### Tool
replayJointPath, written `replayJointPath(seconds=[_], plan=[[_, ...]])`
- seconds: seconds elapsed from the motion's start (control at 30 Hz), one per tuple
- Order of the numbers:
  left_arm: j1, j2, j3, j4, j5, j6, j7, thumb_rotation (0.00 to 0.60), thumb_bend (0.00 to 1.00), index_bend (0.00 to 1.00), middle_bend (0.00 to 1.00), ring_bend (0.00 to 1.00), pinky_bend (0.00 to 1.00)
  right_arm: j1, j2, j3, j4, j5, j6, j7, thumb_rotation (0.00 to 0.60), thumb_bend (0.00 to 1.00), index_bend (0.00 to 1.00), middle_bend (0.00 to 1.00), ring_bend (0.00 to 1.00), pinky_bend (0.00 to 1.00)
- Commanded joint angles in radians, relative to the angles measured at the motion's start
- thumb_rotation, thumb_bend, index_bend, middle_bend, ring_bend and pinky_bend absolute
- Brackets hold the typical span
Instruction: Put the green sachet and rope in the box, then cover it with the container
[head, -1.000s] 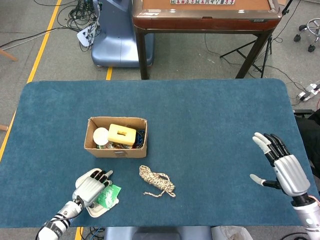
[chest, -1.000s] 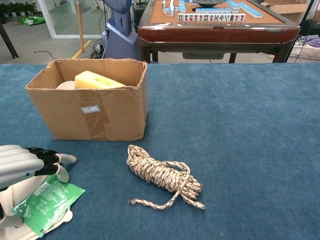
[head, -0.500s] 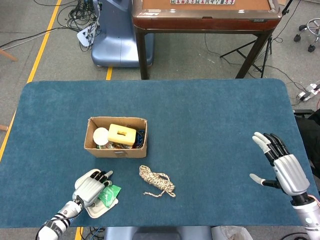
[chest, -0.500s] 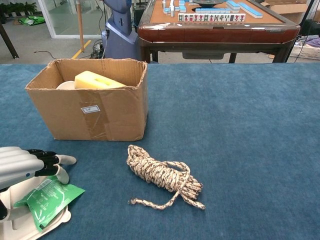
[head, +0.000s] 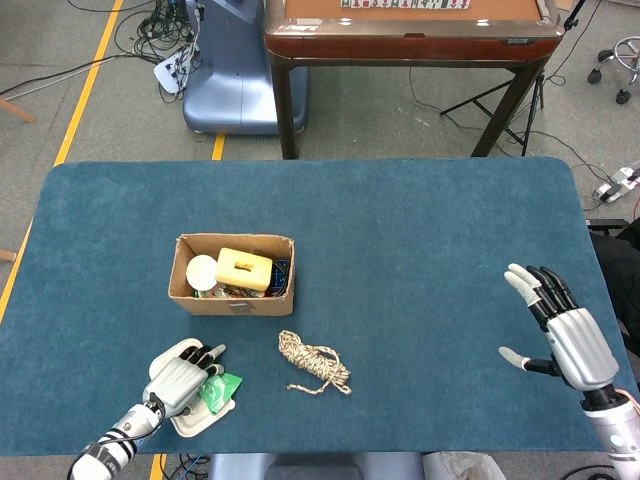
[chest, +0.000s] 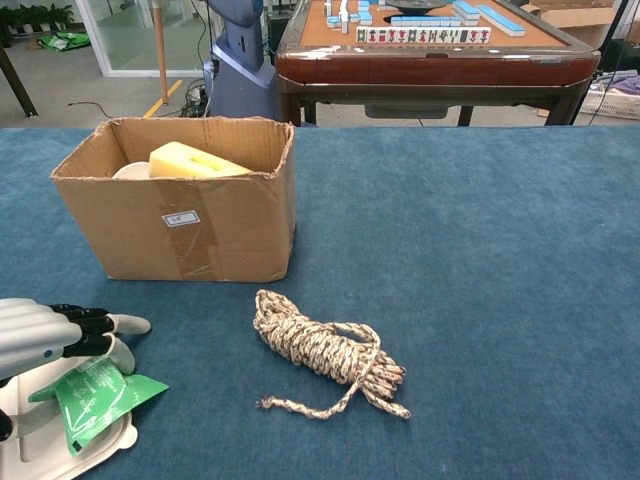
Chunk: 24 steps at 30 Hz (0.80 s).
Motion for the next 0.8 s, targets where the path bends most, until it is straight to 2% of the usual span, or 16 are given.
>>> replayJointPath(seconds=[0.03,0.2,0.6,0.8], plan=[[0.005,0.013,0.011,0.002,0.027,0.0,-0.032,0.6,0.6,0.33,0.0,0.0,0.07,0.0,0.0,0.0,0.0,0.0,-0.001,0.0,0.6,0.0,0.02,0.04,0.0,0.04],[0.007,0.025,0.016,0.007,0.052,-0.003,-0.079,0.6,0.73,0.33,0.0,0.0,0.07,0.001,-0.003,0.001,0.0,0.001,-0.004,-0.003,0.6,0.0,0.03,0.04,0.0,0.04],[0.02,0.035,0.027,0.03,0.143,0.003,-0.192,0.6,0.9,0.37,0.0,0.0,0.12,0.003,-0.004,0.002,0.0,0.002,-0.013,-0.004,0.6,0.0,0.03,0.04,0.0,0.04],[0.026,0.029,0.028,0.051,0.168,0.01,-0.21,0.6,0.91,0.4,0.0,0.0,0.15,0.005,-0.005,0.003,0.0,0.006,-0.018,-0.005,0.6,0.0,0.03,0.04,0.0,0.04]])
